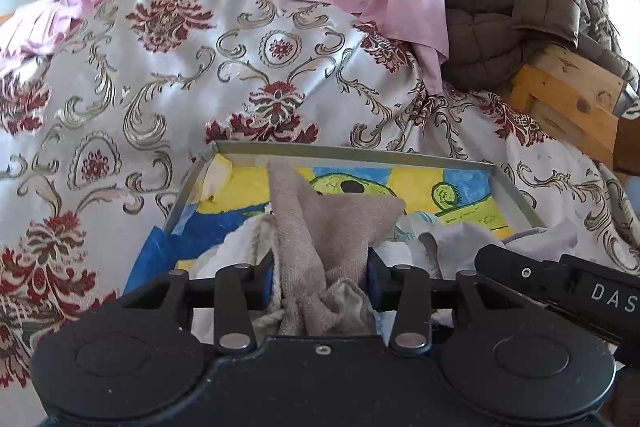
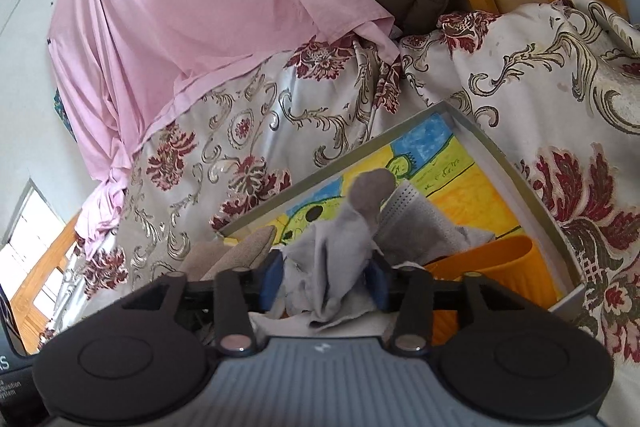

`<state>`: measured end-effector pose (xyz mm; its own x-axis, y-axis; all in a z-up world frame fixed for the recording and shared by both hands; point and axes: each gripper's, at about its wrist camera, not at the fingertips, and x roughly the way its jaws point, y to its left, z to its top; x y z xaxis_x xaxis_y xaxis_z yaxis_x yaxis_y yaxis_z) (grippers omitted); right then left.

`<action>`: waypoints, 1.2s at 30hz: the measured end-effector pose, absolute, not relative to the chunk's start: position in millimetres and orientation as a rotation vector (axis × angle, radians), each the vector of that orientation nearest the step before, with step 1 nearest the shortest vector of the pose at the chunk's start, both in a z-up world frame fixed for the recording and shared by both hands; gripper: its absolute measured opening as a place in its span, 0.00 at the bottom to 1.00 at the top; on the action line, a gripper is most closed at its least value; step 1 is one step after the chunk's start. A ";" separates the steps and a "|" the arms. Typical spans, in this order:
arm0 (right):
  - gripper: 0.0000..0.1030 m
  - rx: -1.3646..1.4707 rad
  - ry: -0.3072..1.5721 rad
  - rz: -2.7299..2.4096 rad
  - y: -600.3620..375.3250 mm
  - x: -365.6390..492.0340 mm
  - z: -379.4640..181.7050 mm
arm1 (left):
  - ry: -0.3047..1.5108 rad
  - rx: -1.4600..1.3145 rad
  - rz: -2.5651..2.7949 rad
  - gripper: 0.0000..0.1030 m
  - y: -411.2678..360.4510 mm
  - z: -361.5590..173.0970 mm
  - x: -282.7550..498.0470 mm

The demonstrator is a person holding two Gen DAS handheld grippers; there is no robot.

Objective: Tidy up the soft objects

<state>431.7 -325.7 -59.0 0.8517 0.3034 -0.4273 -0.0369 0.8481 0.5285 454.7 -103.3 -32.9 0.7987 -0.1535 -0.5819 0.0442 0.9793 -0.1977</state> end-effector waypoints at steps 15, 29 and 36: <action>0.82 0.522 0.495 0.171 -327.5 421.2 -42.9 | 0.605 -0.207 -0.117 0.65 -99.0 -15.6 442.2; 0.99 0.501 0.445 0.174 -338.5 388.9 -4.4 | 0.516 -0.264 -0.053 0.85 -84.6 22.7 411.0; 1.00 0.482 0.391 0.184 -339.3 362.6 19.6 | 0.478 -0.269 -0.044 0.95 -80.6 45.5 385.8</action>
<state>362.6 -339.3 19.6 0.9101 0.2619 -0.3212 -0.0803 0.8717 0.4833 385.8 -80.6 45.5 0.8877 -0.1039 -0.4484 -0.0212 0.9639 -0.2653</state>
